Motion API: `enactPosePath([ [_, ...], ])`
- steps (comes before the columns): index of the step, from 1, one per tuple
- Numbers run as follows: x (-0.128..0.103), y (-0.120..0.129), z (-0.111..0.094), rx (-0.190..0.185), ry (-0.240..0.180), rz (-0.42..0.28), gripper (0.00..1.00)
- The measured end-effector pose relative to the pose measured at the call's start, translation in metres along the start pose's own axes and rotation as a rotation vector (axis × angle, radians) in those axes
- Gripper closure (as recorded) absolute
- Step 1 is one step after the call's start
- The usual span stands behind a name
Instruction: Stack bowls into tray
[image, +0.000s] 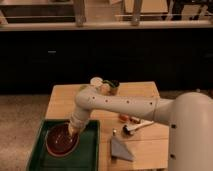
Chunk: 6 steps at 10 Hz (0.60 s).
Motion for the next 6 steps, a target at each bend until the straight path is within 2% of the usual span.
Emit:
enactPosePath([
  [1, 0.0, 0.003, 0.004, 0.003, -0.003, 0.007, 0.99],
  [2, -0.001, 0.005, 0.007, 0.005, -0.007, 0.011, 0.95],
  [6, -0.001, 0.011, 0.019, 0.034, -0.03, 0.009, 0.55],
])
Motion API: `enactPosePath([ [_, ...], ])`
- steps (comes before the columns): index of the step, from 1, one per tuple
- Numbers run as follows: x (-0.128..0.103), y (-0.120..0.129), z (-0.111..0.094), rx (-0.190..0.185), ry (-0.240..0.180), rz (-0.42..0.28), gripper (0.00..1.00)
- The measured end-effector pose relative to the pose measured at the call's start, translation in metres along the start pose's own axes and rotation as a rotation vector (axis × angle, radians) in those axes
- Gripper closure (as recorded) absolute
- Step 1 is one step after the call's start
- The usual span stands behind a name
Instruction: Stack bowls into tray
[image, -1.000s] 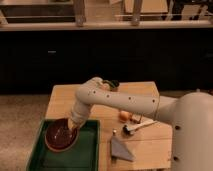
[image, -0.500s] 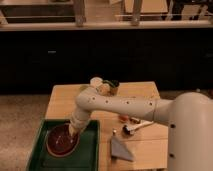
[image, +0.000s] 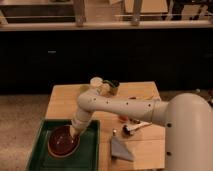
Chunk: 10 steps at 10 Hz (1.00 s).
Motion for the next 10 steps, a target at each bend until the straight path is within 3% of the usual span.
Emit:
enactPosePath([
  [3, 0.001, 0.002, 0.003, 0.013, -0.006, 0.0, 0.26],
  [9, -0.001, 0.0, -0.001, 0.01, 0.005, -0.014, 0.23],
  [10, -0.002, 0.0, -0.01, 0.0, 0.025, -0.007, 0.23],
])
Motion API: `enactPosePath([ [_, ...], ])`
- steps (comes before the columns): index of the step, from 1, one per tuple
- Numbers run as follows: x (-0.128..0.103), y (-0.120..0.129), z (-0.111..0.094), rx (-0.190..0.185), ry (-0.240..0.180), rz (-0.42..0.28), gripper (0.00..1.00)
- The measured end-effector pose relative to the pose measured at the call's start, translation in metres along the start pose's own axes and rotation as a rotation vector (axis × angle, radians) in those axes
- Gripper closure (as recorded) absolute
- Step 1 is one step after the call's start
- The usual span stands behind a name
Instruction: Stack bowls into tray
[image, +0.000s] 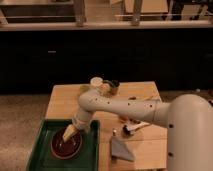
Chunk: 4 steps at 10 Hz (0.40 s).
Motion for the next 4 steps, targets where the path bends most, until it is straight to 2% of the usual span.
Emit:
enactPosePath([
  [2, 0.001, -0.003, -0.025, -0.021, 0.058, 0.029, 0.23],
  [4, 0.004, -0.002, -0.05, -0.029, 0.137, 0.068, 0.23],
])
